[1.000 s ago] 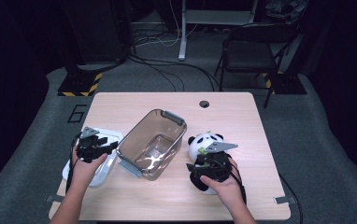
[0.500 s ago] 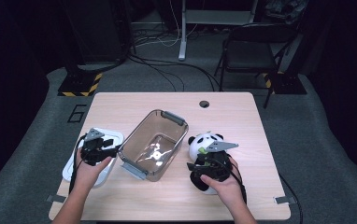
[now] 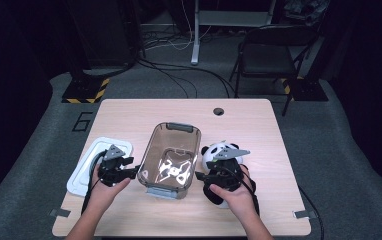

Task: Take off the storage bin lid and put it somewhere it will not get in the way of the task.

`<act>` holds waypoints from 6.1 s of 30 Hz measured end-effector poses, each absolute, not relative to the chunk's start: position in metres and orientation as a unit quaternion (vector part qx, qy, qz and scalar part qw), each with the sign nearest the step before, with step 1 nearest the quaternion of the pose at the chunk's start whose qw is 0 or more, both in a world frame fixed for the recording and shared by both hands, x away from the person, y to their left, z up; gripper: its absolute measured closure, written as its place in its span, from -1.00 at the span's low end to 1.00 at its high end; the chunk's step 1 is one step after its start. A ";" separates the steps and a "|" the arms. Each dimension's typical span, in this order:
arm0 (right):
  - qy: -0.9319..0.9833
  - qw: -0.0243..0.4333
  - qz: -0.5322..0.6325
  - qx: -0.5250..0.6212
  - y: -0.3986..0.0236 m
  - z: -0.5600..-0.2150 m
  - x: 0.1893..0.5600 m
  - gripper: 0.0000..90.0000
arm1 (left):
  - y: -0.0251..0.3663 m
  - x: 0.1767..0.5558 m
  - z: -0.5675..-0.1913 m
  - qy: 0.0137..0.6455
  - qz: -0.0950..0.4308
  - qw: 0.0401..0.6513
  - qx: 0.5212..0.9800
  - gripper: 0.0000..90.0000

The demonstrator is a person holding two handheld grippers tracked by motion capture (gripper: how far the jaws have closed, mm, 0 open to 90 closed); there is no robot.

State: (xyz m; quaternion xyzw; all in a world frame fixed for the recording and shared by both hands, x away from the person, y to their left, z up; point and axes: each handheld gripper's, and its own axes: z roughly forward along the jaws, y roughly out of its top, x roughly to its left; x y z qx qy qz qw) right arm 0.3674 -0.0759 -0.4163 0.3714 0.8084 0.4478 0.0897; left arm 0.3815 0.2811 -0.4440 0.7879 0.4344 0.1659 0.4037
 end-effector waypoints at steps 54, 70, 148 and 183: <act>0.790 0.138 0.462 0.378 -0.093 -0.397 0.374 0.05 | 0.310 0.367 -0.417 0.452 0.187 0.453 0.746 -0.03; 0.765 0.172 0.421 0.456 -0.121 -0.406 0.369 -0.13 | 0.310 0.378 -0.413 0.451 0.191 0.460 0.740 -0.04; 0.808 0.115 0.445 0.370 -0.141 -0.382 0.369 0.45 | 0.307 0.443 -0.413 0.465 0.167 0.461 0.737 -0.08; 0.811 0.133 0.464 0.331 -0.141 -0.349 0.362 0.44 | 0.301 0.427 -0.420 0.467 0.143 0.420 0.765 0.55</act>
